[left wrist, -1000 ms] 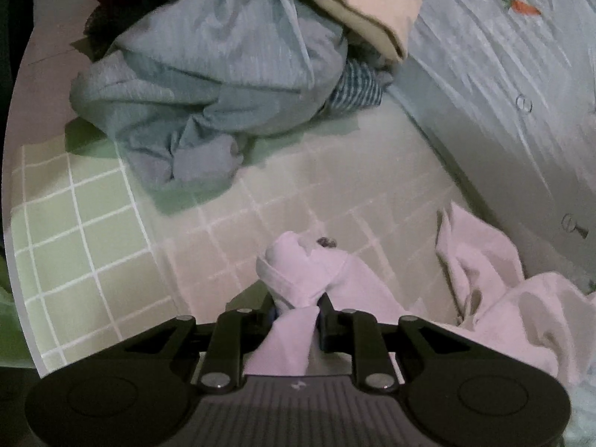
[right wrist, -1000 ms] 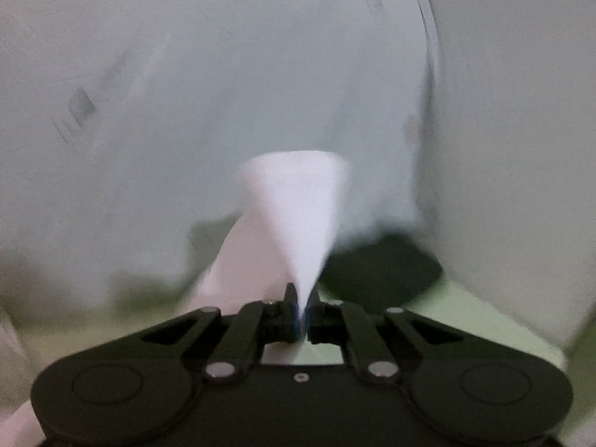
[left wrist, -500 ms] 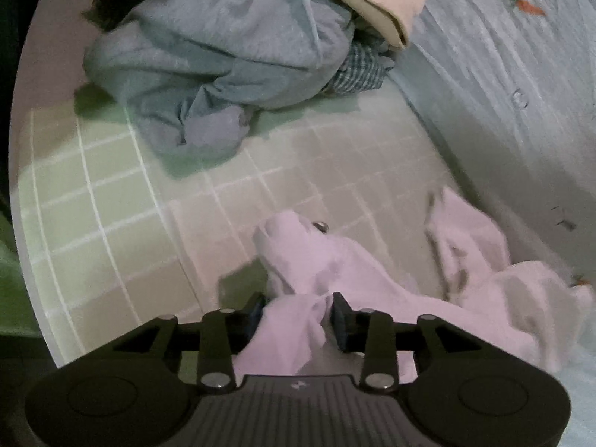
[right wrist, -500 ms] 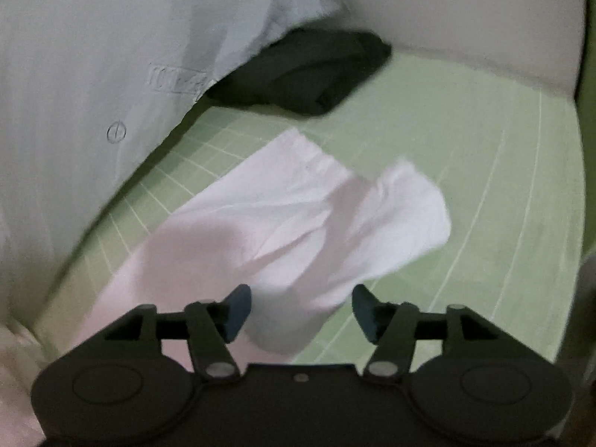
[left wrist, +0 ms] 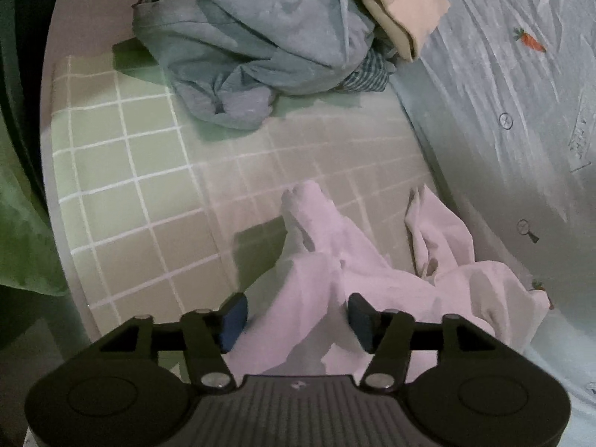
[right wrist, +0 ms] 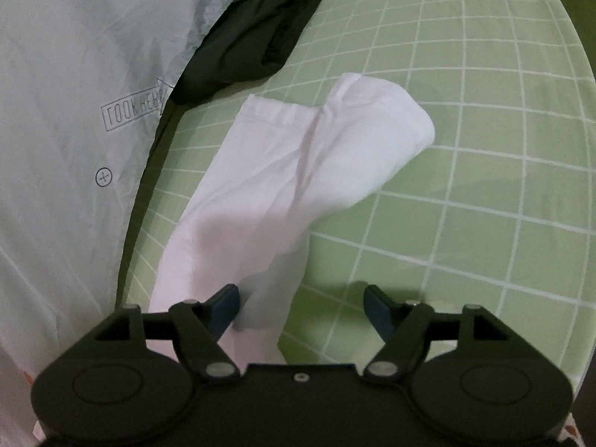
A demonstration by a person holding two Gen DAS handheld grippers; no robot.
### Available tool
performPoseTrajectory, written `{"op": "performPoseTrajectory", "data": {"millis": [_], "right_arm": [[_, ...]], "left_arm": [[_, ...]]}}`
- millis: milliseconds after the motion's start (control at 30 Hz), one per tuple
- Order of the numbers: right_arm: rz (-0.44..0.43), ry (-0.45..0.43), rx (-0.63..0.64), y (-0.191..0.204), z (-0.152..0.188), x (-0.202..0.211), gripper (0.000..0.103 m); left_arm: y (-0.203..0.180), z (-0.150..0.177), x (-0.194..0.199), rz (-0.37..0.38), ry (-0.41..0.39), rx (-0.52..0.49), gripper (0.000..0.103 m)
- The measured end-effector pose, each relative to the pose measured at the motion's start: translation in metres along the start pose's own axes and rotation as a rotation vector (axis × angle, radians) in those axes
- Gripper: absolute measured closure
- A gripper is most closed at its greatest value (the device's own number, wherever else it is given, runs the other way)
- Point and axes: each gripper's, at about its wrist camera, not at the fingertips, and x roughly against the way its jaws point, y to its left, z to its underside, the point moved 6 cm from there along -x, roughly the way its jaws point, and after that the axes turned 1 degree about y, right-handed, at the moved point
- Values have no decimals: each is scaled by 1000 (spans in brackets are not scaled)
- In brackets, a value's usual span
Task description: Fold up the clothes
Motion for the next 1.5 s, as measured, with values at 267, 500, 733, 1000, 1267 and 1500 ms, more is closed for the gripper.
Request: {"op": "performPoseTrajectory", "data": {"millis": [267, 500, 733, 1000, 1267, 1500], "right_arm": [[-43, 6, -61, -2, -4, 2, 26], [-15, -1, -24, -3, -5, 4, 25], [-25, 11, -8, -1, -2, 5, 25], [-7, 24, 13, 1, 2, 2, 25], [10, 10, 19, 5, -3, -1, 19], [30, -43, 50, 11, -23, -4, 42]], "left_arm": [[21, 4, -5, 118, 50, 170, 32], [39, 6, -12, 228, 114, 314, 25], [58, 14, -20, 280, 176, 450, 24], [59, 19, -31, 369, 186, 511, 22], [45, 6, -49, 386, 180, 507, 17], [26, -4, -61, 312, 110, 440, 57]]}}
